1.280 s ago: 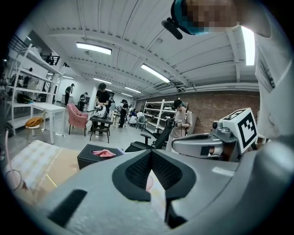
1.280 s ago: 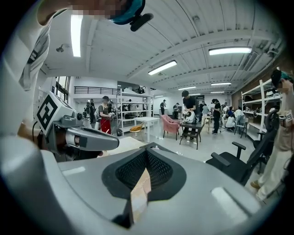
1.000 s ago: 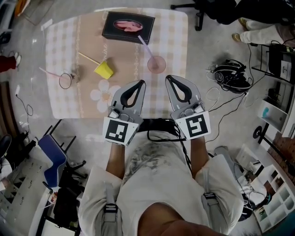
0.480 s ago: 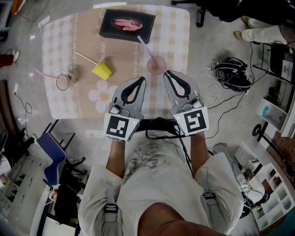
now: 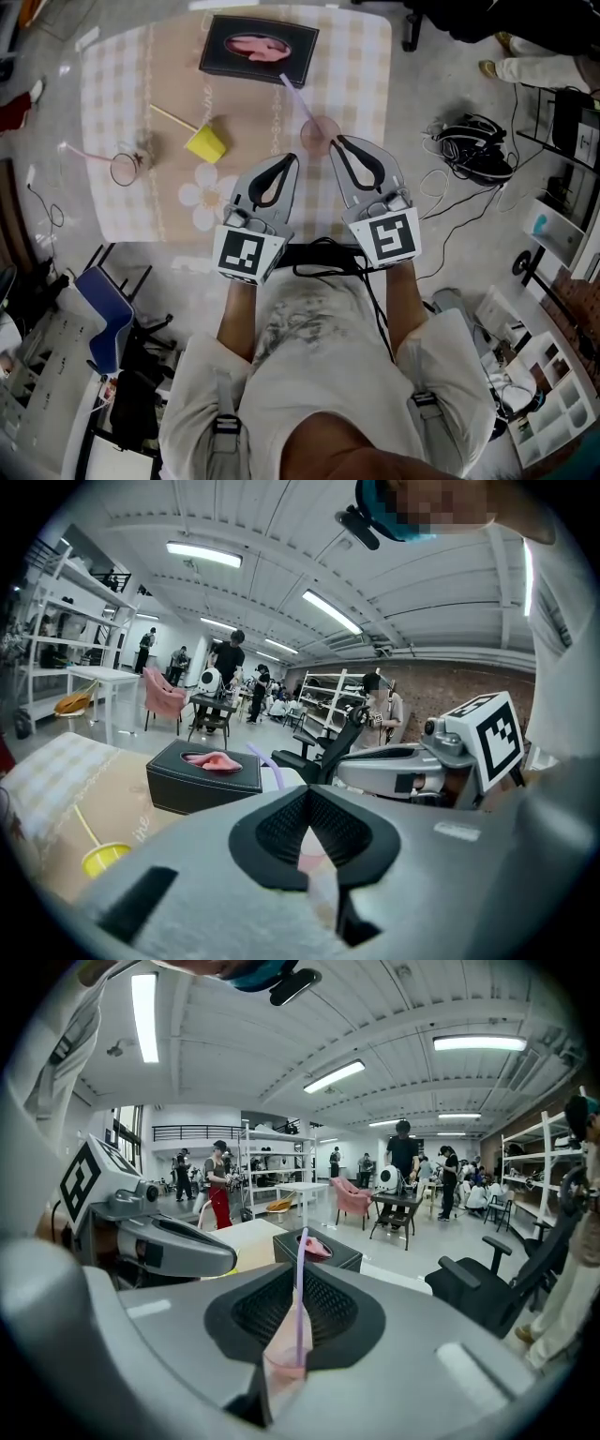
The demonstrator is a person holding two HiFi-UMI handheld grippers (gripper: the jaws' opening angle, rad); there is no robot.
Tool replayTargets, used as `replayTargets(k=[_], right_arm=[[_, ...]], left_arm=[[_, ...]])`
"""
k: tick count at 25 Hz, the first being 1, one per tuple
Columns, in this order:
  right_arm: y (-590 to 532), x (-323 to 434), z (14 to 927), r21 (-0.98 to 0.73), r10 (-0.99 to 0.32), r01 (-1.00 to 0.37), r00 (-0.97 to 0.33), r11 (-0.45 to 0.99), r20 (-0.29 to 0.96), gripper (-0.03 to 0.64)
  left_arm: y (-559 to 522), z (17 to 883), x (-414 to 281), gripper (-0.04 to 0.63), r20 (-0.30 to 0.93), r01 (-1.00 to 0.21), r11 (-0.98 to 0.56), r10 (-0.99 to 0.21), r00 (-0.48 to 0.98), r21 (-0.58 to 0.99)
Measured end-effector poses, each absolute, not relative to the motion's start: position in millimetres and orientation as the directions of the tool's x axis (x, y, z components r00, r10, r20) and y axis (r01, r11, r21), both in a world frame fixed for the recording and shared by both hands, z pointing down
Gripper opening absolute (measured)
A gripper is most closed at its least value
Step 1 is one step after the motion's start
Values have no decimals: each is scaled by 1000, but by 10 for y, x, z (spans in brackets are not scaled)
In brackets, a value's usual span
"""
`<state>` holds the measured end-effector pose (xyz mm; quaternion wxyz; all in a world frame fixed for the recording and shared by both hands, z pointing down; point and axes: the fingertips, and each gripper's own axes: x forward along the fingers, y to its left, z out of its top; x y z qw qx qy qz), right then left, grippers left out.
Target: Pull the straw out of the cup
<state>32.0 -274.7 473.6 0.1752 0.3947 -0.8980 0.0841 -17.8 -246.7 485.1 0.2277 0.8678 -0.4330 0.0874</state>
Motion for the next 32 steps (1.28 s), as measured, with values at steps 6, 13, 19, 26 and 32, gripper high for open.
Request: replayTargets(k=[6,13,19,26,32], right_arm=[[-2803,276,4856,-7,-665,-727,-632,687,398,48],[-2879,248,4980,-32,-656,-732,-628,681,418,57],[-2949,205,5066,-21,-647,-720,-636,694,420,68],[-2993,175,5177,-37,-636,-721,-633,692,442,86],[-3033,134,5257,-55,-622,-721,-632,691,462,109]], left_arm=[[-2529,4904,-190,5,354,-794,-513,-713,605,325],[-2599,4983,-199,5,359,-799,-503,-716,599,329],[-2656,5016,-186,5,348,-798,-501,-721,599,336],[-2674,5101,-183,5,368,-796,-501,-708,603,341],[-2687,5183,-192,5,392,-796,-497,-695,603,344]])
